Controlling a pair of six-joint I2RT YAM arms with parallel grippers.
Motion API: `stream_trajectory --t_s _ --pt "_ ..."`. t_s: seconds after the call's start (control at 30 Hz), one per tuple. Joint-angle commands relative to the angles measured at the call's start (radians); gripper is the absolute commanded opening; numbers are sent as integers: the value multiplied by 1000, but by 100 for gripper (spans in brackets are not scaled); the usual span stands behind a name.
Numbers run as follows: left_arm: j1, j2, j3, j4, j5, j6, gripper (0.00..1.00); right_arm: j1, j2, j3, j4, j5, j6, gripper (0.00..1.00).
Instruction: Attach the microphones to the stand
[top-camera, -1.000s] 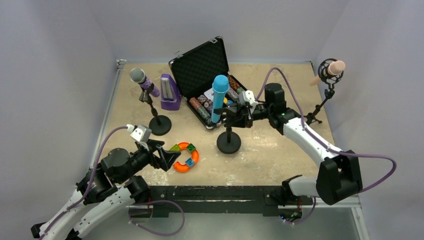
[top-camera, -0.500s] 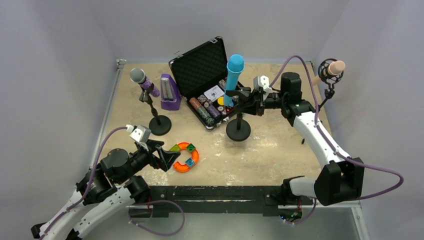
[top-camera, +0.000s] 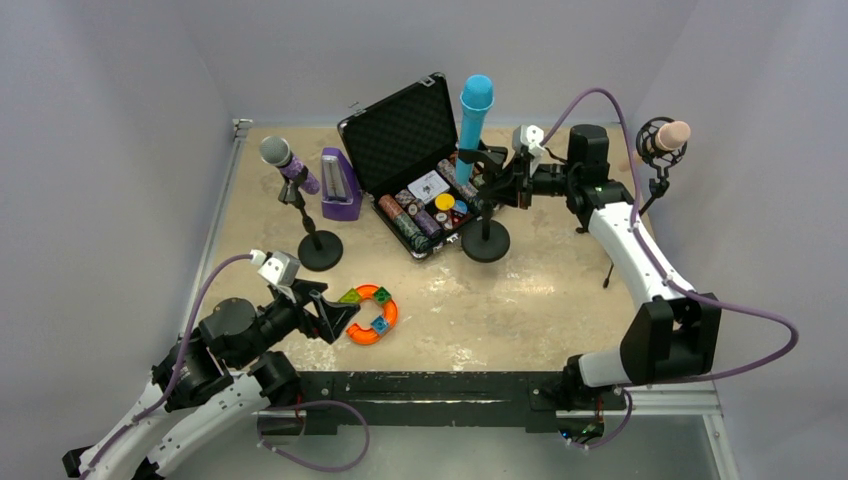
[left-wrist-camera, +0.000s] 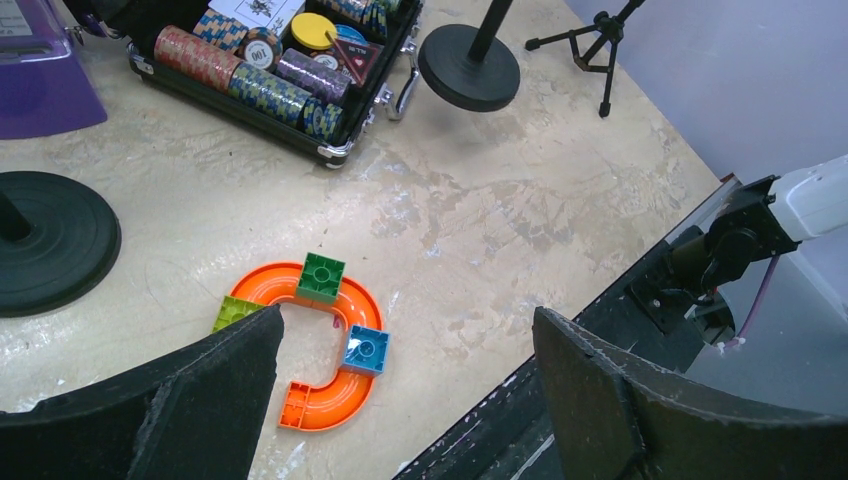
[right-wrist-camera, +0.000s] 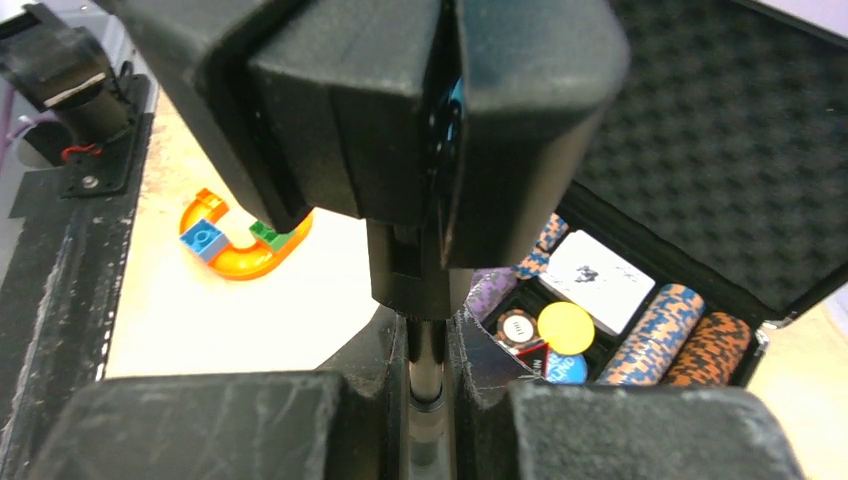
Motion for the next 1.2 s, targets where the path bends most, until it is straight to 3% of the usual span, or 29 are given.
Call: stream_trajectory --t_s 0.0,0.43,0.97,1.17 --pt "-1 -6 -2 -1 -8 10 98 -13 18 117 80 25 44 0" --pt "-1 -7 -2 -8 -4 16 99 -19 150 275 233 231 199 0" --pt "-1 0 -29 16 -2 13 99 -27 307 290 580 931 348 0" --pt "-1 20 -33 32 3 13 99 -26 370 328 658 1098 372 0"
